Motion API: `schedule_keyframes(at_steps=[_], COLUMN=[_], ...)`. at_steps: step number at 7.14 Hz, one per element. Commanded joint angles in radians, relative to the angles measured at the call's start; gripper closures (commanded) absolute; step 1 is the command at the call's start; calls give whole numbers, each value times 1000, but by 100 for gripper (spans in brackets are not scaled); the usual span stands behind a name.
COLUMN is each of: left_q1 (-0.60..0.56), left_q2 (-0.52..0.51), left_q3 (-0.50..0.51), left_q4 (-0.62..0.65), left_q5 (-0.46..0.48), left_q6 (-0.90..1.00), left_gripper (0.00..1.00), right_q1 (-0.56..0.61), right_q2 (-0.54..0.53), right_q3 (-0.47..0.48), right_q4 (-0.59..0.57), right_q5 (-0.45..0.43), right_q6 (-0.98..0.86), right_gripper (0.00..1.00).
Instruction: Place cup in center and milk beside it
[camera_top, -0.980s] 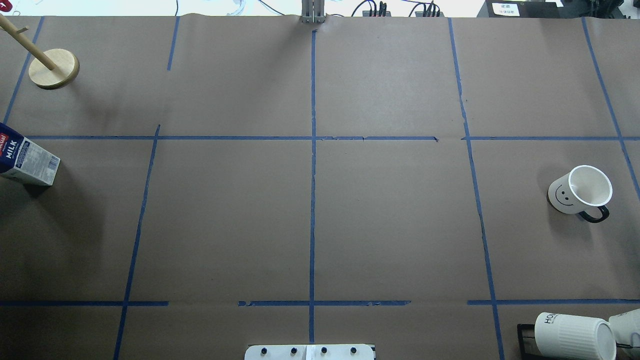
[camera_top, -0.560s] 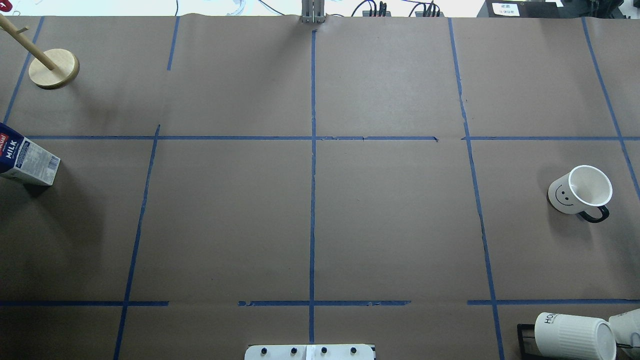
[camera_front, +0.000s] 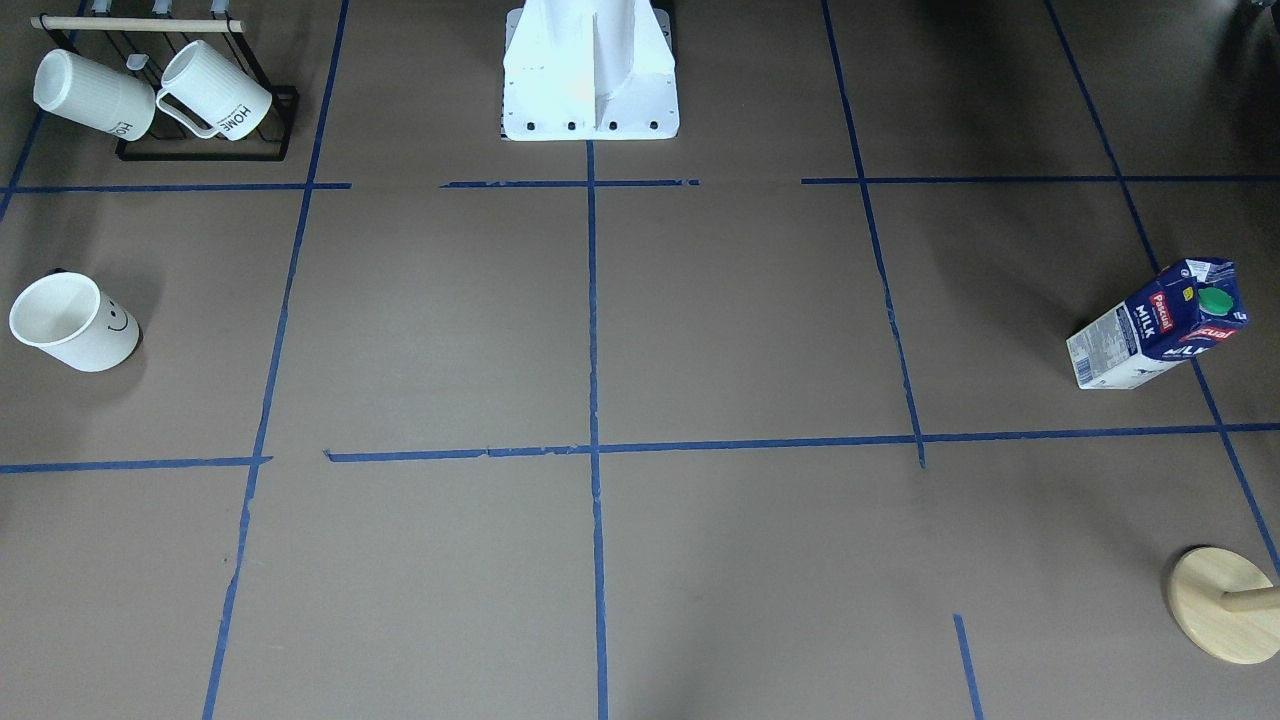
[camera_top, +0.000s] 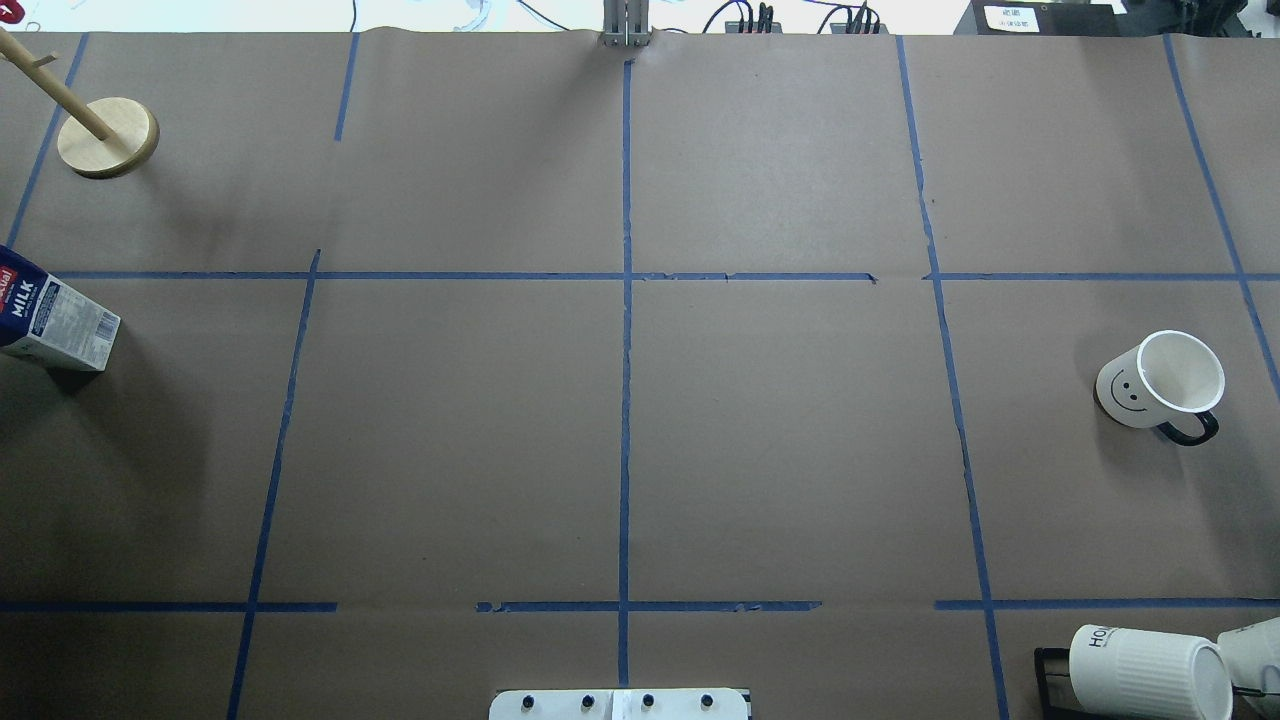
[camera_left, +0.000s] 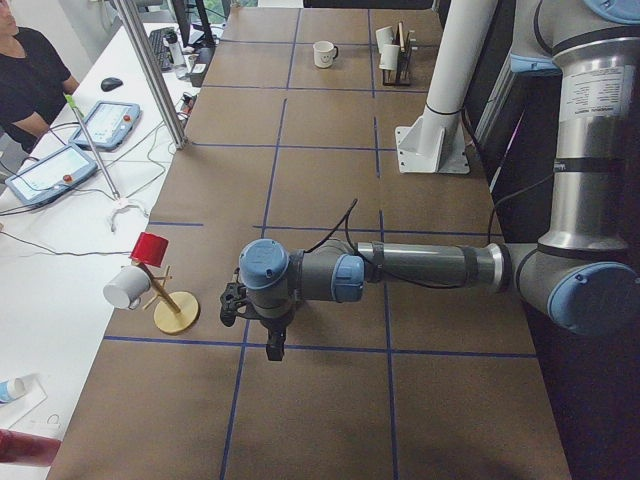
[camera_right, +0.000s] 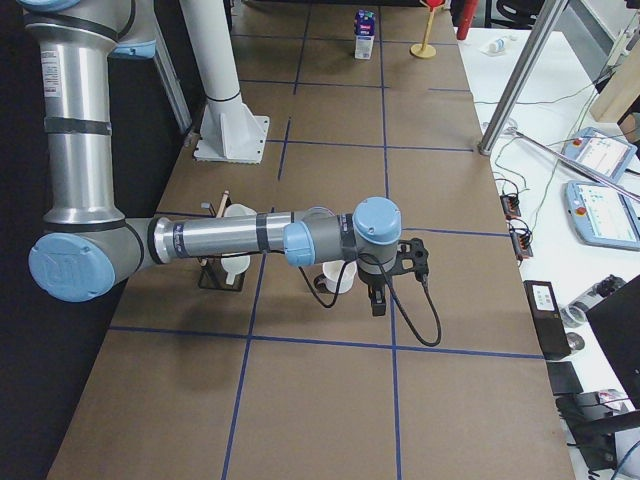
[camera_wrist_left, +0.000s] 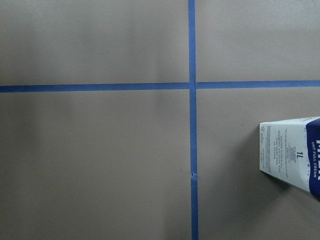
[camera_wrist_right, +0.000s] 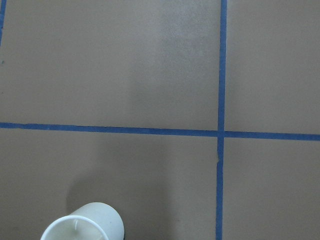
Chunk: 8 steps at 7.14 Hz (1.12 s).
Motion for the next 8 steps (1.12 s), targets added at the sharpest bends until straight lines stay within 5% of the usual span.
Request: schedule_keyframes(at_steps=[1, 4, 8], left_q1=[-1, 0, 0], left_q2=[-1, -1, -2], left_q3=[-6, -6, -9], left_q4=[0, 0, 0], left_q5=[0, 0, -2], left_q6=[-1, -1, -1], left_gripper=[0, 0, 0], right_q1=[-75, -256, -364], right_q2=[-54, -112, -111], right_q3=[93, 92, -51], right_q4=[3, 291, 374], right_q5=[-6, -116, -132], right_q6=[163, 453, 460], right_gripper=[0, 0, 0])
